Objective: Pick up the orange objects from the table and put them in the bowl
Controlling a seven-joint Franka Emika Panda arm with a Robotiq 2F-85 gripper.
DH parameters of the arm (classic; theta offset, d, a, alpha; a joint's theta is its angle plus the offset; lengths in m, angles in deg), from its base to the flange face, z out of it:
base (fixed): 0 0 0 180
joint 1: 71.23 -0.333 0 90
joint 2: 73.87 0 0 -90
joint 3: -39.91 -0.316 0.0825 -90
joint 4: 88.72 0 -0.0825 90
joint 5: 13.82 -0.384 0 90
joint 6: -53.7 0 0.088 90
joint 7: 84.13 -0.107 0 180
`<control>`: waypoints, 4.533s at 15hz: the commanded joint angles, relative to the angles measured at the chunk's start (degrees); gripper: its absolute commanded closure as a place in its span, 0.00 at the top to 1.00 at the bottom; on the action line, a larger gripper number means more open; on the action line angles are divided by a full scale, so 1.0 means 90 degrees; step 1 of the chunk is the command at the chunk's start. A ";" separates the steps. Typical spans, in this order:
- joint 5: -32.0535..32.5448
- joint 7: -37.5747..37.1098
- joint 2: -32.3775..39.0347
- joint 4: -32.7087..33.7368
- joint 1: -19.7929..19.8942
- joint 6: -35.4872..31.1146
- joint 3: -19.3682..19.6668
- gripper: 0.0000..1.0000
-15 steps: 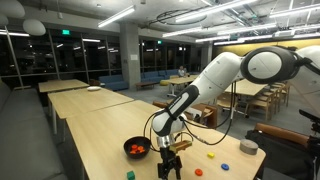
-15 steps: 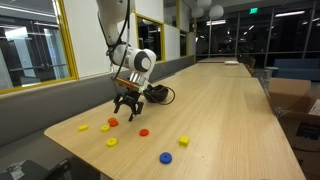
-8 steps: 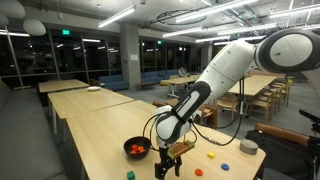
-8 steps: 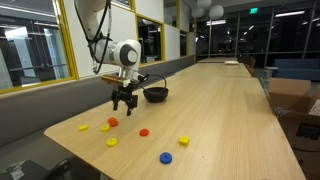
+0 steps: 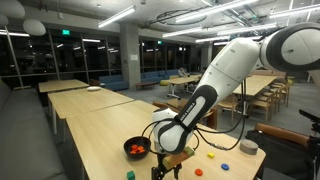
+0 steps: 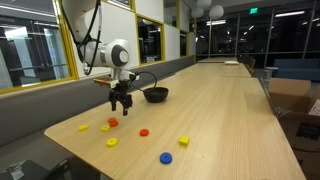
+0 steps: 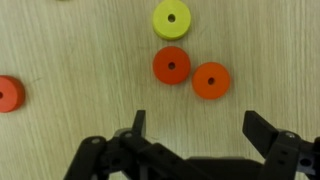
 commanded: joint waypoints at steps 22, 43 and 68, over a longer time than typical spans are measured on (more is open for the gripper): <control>0.0687 0.1990 -0.0772 -0.1610 0.0209 -0.1671 -0.0440 1.00; 0.0767 0.1703 -0.0565 -0.1814 0.0221 -0.2198 -0.0218 1.00; 0.1100 0.1039 -0.0871 -0.1708 -0.0224 -0.2055 0.0383 0.26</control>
